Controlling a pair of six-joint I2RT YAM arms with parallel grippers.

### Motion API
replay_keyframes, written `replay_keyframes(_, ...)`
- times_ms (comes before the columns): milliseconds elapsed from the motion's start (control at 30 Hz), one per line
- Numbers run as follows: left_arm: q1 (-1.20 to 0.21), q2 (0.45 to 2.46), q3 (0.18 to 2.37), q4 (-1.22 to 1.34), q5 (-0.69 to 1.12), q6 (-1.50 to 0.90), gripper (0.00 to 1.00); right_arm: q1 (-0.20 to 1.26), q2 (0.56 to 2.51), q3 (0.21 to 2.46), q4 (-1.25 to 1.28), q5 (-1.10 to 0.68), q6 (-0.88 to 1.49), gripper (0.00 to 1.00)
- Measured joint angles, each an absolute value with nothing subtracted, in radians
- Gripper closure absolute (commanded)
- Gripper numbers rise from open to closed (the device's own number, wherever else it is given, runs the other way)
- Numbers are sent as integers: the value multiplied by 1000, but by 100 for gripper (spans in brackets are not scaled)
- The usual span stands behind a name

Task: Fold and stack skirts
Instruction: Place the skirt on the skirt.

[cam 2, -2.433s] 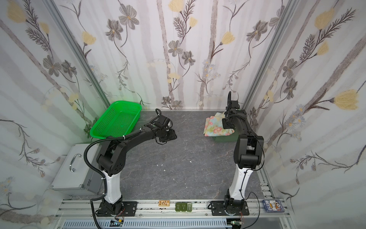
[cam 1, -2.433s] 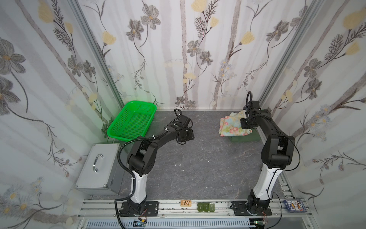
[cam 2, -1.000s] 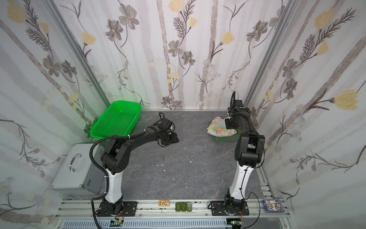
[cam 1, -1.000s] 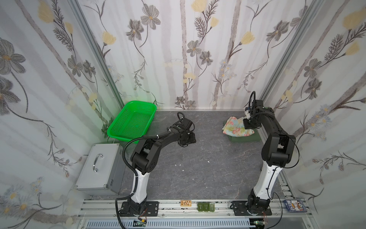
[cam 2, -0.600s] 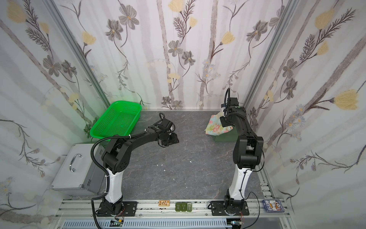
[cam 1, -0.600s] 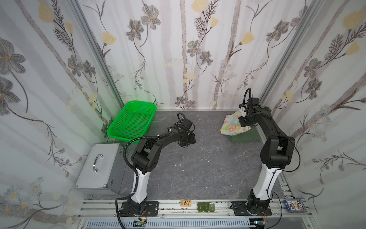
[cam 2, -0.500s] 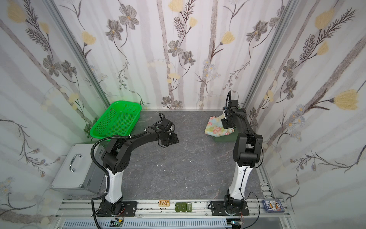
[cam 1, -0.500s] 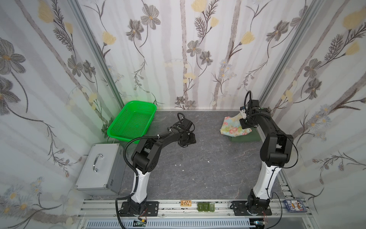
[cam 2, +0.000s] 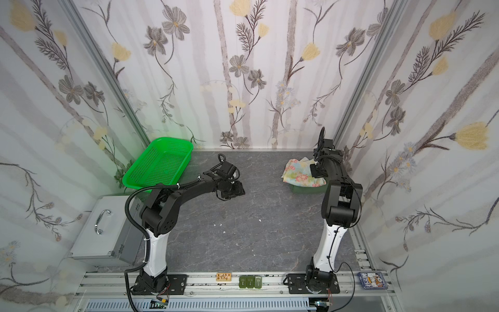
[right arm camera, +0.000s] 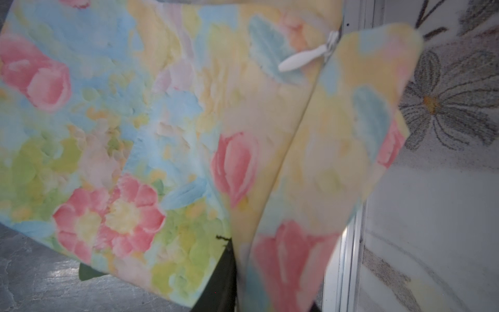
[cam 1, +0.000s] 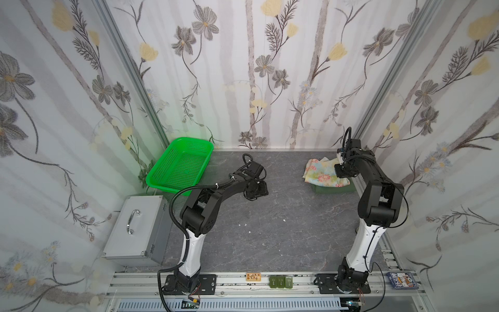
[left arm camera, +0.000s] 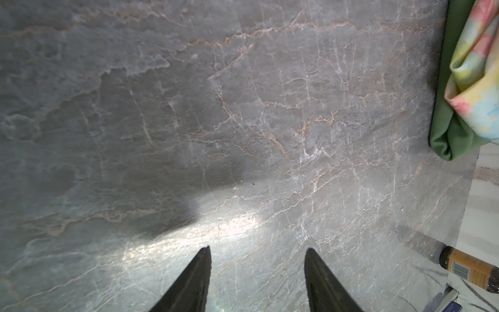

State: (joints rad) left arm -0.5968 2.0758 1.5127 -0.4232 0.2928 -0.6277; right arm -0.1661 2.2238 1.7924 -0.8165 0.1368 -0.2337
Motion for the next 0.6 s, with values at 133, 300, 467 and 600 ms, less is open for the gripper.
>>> replay_keyframes(133, -597, 2073, 1508, -424, 292, -628, 42, -180, 2226, 1792, -821, 172, -191, 39)
replay_keyframes(300, -598, 2073, 1507, -423, 292, -628, 42, -183, 2218, 1788, -835, 197, -149, 25)
replay_keyframes(467, -601, 2070, 1507, -423, 289, -629, 42, -181, 2134, 1753, -837, 189, -112, 21)
replay_keyframes(600, -609, 2067, 1511, -425, 273, -628, 42, -181, 2113, 1737, -824, 135, -85, 19)
